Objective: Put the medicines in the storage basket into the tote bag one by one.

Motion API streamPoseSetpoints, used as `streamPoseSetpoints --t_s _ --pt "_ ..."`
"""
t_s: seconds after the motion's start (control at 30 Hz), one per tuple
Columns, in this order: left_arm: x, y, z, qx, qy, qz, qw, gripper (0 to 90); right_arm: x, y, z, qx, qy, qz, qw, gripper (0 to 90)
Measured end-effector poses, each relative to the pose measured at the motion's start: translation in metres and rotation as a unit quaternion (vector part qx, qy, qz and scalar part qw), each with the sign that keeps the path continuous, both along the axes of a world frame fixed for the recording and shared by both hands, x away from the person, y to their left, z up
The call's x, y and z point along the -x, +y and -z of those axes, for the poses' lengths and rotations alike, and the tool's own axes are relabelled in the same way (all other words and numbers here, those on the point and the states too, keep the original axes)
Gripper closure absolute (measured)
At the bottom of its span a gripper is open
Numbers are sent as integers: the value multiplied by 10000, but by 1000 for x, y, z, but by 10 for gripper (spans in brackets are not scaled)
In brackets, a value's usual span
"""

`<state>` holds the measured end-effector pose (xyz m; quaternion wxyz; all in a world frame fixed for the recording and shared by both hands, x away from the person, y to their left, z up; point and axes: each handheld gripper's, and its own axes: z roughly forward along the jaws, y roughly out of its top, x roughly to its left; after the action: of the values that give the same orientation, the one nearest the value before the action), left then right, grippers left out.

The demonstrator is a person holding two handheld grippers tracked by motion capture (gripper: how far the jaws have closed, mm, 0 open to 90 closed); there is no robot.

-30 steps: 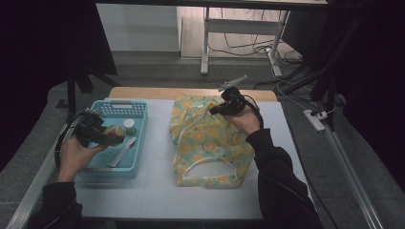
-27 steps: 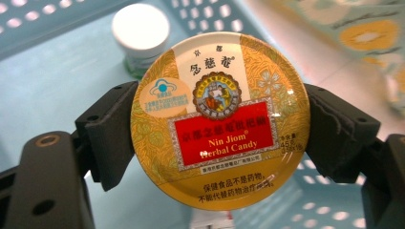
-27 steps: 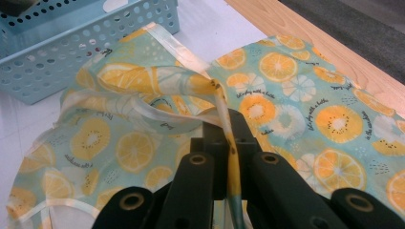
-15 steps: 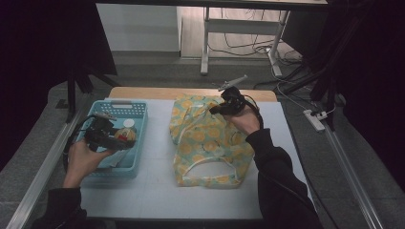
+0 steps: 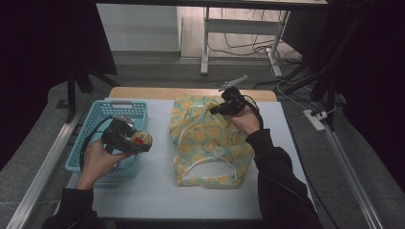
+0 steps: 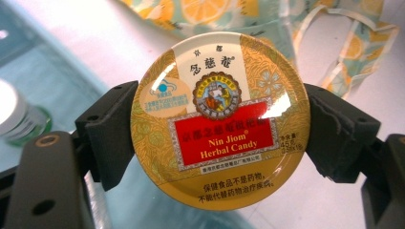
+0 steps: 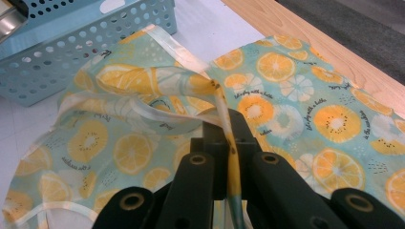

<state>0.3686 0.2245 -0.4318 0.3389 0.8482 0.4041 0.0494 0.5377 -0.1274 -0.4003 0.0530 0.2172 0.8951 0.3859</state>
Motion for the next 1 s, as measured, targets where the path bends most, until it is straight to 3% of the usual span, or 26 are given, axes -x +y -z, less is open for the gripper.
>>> streamPoseSetpoints --t_s 0.43,1.0 --pt "-9 -51 -10 123 -90 612 9980 204 -3 -2 1 -68 38 11 10000 894" --pt "-34 -124 -5 34 -192 1197 9926 204 -7 -2 3 -80 21 27 10000 893"
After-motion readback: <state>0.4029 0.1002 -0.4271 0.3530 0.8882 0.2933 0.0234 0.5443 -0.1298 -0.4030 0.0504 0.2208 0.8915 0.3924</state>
